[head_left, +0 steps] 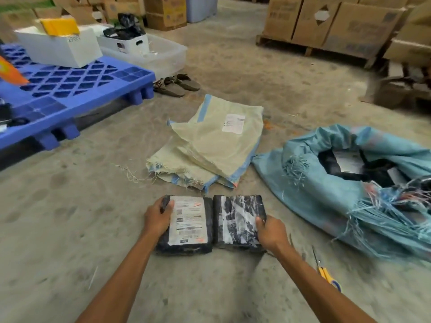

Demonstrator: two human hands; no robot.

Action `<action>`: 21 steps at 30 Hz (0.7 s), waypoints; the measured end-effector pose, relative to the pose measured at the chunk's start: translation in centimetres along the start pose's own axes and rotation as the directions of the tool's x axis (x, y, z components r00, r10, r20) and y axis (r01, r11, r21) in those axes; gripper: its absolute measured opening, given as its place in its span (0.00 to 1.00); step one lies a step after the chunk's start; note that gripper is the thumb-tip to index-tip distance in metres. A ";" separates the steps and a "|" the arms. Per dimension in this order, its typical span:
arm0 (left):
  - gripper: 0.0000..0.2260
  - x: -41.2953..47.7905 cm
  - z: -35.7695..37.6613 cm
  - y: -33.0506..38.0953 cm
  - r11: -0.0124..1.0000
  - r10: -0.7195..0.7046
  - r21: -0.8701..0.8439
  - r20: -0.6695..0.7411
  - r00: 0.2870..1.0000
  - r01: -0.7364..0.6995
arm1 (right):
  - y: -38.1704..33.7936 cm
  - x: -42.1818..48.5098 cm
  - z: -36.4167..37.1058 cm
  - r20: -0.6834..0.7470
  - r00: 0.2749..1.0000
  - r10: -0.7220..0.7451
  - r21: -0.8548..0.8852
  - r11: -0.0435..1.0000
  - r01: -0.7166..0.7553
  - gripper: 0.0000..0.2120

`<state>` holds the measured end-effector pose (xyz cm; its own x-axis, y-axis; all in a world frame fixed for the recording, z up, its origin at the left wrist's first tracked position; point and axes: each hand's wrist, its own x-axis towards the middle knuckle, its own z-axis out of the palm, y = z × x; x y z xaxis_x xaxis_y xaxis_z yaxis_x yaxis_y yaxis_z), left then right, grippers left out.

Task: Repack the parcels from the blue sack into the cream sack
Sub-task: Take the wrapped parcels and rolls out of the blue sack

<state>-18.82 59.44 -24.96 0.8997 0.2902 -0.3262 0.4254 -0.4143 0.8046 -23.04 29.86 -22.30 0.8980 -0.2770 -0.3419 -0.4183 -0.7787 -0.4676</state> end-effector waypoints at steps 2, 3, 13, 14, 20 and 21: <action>0.22 0.0 0.8 1.9 0.965 0.143 0.243 -0.184 0.973 -0.096 | -1.5 0.9 -3.3 0.032 0.996 -0.087 -0.180 0.979 0.091 0.15; 0.21 -0.3 1.6 3.9 0.949 0.233 0.265 -0.221 0.947 -0.172 | -2.1 1.4 -6.0 0.022 0.989 -0.148 -0.170 0.974 0.150 0.15; 0.08 -9.5 17.4 29.9 0.674 0.730 -0.028 0.180 0.659 -0.739 | 4.5 4.0 -36.3 -0.353 0.899 -0.259 -0.388 0.915 0.112 0.15; 0.07 -10.1 19.0 31.6 0.690 0.714 -0.059 0.221 0.664 -0.722 | 6.1 4.7 -37.6 -0.358 0.906 -0.227 -0.355 0.930 0.092 0.15; 0.07 -9.2 31.6 36.8 0.804 0.516 0.025 0.466 0.719 -0.594 | 15.2 9.7 -39.4 -0.048 0.999 -0.026 0.134 0.990 0.033 0.14; 0.09 -8.6 33.6 36.9 0.811 0.483 0.064 0.491 0.725 -0.582 | 16.2 10.8 -38.9 0.025 0.999 -0.024 0.183 0.983 0.019 0.15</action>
<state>-7.59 12.69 -9.10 0.9062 -0.4127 -0.0919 -0.1727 -0.5598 0.8104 -14.85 -7.62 -1.88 0.9042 -0.2437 -0.3507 -0.4187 -0.6677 -0.6155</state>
